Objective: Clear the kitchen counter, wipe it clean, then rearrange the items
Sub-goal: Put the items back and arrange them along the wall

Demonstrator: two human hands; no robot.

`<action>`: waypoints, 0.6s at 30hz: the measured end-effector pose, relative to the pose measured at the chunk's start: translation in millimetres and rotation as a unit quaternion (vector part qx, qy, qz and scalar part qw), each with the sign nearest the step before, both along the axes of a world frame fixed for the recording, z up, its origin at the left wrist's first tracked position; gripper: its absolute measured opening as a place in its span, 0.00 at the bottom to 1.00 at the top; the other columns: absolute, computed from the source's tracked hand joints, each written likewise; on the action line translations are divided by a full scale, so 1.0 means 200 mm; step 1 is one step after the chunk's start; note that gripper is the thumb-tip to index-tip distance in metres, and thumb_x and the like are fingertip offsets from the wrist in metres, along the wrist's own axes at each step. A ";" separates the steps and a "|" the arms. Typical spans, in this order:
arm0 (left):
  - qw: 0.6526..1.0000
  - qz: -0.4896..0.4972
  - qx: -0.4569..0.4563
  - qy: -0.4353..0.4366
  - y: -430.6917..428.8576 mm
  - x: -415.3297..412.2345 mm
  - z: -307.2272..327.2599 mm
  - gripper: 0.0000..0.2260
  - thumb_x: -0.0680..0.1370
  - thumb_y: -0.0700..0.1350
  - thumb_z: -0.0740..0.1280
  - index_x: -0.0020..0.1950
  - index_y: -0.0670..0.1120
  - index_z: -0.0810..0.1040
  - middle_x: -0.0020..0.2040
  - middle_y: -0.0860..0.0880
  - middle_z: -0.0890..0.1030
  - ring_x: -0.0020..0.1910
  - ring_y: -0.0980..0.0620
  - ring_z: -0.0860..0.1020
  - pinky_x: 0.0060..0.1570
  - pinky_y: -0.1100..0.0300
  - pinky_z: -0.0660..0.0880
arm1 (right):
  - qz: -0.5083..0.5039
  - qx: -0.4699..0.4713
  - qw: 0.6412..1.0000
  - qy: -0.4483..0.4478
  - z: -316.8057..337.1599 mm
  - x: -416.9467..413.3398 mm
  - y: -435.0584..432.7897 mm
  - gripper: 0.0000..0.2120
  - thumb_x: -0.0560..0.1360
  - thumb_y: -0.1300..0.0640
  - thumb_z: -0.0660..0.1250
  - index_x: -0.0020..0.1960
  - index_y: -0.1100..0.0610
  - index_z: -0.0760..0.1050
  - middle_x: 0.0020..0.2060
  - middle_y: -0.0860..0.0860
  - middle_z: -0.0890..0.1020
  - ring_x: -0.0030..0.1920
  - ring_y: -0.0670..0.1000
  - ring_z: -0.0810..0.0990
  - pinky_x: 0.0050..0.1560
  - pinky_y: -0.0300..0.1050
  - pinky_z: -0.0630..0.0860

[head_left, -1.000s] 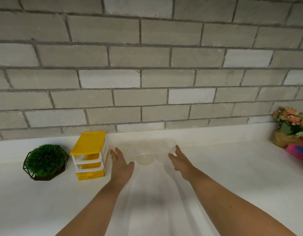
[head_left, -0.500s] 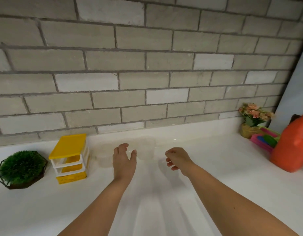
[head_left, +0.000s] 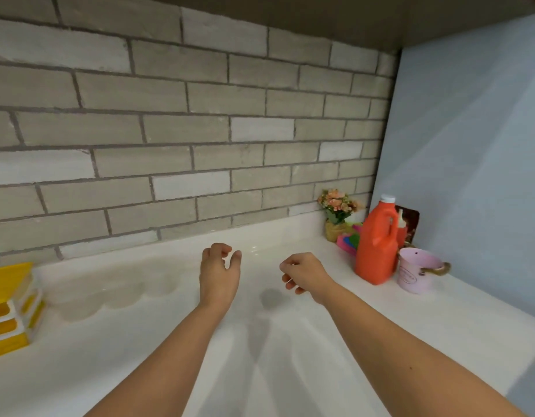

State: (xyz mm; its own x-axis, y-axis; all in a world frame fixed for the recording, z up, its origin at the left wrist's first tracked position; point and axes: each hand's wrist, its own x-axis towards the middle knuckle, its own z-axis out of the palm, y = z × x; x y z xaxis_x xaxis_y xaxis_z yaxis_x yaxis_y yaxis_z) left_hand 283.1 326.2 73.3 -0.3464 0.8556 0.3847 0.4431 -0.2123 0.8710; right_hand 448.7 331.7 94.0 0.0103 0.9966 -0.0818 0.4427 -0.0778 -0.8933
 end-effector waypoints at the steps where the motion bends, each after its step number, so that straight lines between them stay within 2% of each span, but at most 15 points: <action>1: 1.000 -0.008 0.002 -0.003 0.00 0.09 0.00 0.04 0.77 0.45 0.64 0.50 0.46 0.71 0.51 0.49 0.71 0.47 0.49 0.73 0.48 0.59 0.68 | -0.005 0.003 1.000 -0.004 0.00 0.08 -0.01 0.06 0.77 0.59 0.62 0.47 0.59 0.76 0.32 0.52 0.77 0.29 0.48 0.75 0.28 0.39 0.69; 5: 0.999 -0.034 -0.001 -0.010 -0.01 0.41 -0.01 0.04 0.77 0.45 0.64 0.49 0.49 0.70 0.52 0.50 0.71 0.48 0.49 0.73 0.50 0.58 0.69 | -0.021 0.013 0.999 -0.020 0.02 0.38 -0.03 0.06 0.77 0.60 0.61 0.44 0.58 0.75 0.31 0.51 0.77 0.27 0.47 0.74 0.26 0.38 0.69; 8: 0.998 -0.054 -0.011 -0.012 -0.02 0.62 -0.03 0.04 0.78 0.46 0.63 0.50 0.49 0.69 0.52 0.51 0.70 0.48 0.50 0.73 0.49 0.59 0.68 | -0.031 0.021 0.999 -0.024 0.02 0.57 -0.03 0.06 0.77 0.61 0.60 0.43 0.57 0.75 0.31 0.51 0.77 0.27 0.47 0.74 0.25 0.37 0.68; 12: 0.997 -0.071 -0.019 -0.003 0.01 0.80 -0.04 0.06 0.78 0.45 0.63 0.53 0.45 0.71 0.53 0.51 0.69 0.48 0.51 0.73 0.48 0.61 0.67 | -0.042 0.026 0.999 -0.020 0.02 0.76 0.02 0.10 0.77 0.62 0.60 0.39 0.55 0.74 0.32 0.52 0.78 0.28 0.48 0.75 0.26 0.38 0.69; 18: 0.996 -0.085 -0.035 0.007 0.15 0.91 -0.07 0.09 0.77 0.44 0.64 0.56 0.44 0.71 0.53 0.50 0.69 0.49 0.50 0.73 0.48 0.61 0.67 | -0.078 0.057 0.995 -0.012 0.06 0.88 0.15 0.08 0.77 0.64 0.60 0.46 0.63 0.78 0.30 0.52 0.75 0.27 0.48 0.72 0.24 0.37 0.68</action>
State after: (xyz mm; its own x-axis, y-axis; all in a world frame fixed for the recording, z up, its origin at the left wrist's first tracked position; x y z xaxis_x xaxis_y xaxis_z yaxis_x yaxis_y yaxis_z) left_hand 465.4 357.1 59.5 -0.1889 0.9267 0.3248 0.4172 -0.2237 0.8809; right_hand 625.1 362.4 105.8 0.1662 0.9855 0.0330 0.4550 -0.0469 -0.8893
